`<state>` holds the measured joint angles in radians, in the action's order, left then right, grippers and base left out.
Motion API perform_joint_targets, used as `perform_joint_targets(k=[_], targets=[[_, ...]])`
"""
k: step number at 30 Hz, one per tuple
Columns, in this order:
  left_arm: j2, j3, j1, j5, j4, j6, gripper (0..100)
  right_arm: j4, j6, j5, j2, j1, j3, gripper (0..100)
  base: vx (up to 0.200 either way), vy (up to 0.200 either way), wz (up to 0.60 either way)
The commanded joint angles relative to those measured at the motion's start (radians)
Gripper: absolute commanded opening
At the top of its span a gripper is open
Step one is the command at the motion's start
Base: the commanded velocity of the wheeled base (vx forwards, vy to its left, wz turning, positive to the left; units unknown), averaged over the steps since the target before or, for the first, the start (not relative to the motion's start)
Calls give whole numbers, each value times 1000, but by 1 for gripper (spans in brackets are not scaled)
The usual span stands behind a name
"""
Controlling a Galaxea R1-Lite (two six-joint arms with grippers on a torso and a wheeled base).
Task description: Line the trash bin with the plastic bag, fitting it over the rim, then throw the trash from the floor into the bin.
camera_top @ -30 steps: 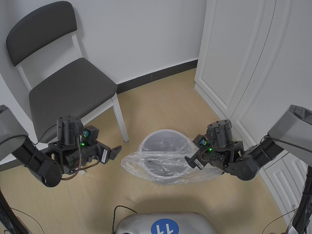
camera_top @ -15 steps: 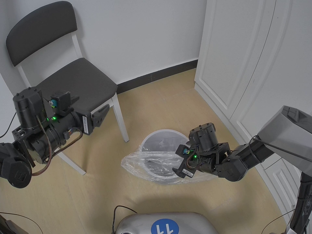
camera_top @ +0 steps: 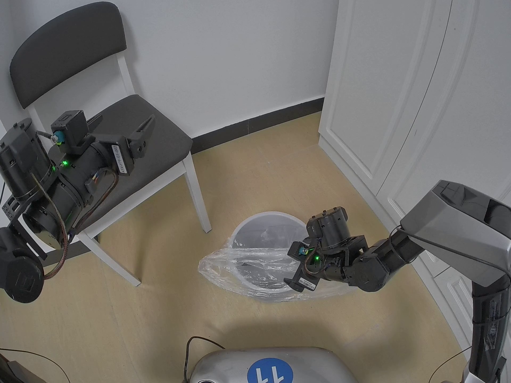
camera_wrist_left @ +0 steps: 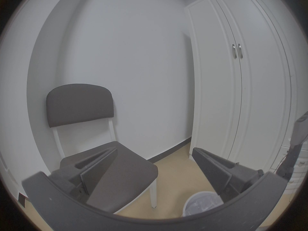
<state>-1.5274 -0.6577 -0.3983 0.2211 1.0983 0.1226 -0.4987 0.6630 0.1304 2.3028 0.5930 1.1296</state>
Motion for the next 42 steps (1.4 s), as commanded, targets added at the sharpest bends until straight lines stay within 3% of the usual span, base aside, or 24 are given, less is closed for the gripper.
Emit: perform_joint_targets(k=[1, 10, 11, 23, 26, 35, 39, 42], targets=[[3, 0, 3, 1, 2, 2, 100, 0, 1, 0, 61, -27, 35, 100, 0, 0, 0], [-8, 4, 12, 0, 2, 3, 100, 66, -3, -3, 98, -55, 130, 100, 0, 0, 0], [-8, 4, 12, 1, 2, 3, 100, 72, -3, -2, 96, -55, 141, 0, 0, 0, 0], [-8, 15, 13, 0, 2, 8, 100, 83, -11, 9, 118, -76, 305, 0, 0, 0, 0], [-10, 26, 13, 0, 2, 31, 100, 85, -20, 23, 159, -90, 427, 0, 0, 0, 0], [-28, 47, 10, -2, 2, 60, 100, 83, -103, 155, 389, -74, 870, 0, 0, 0, 0], [-40, 64, 9, -3, 2, 97, 100, 58, -108, 176, 431, -56, 870, 0, 0, 0, 0], [-46, 64, 6, -2, 5, 101, 100, -61, -109, 178, 461, -53, 870, 0, 0, 0, 0]])
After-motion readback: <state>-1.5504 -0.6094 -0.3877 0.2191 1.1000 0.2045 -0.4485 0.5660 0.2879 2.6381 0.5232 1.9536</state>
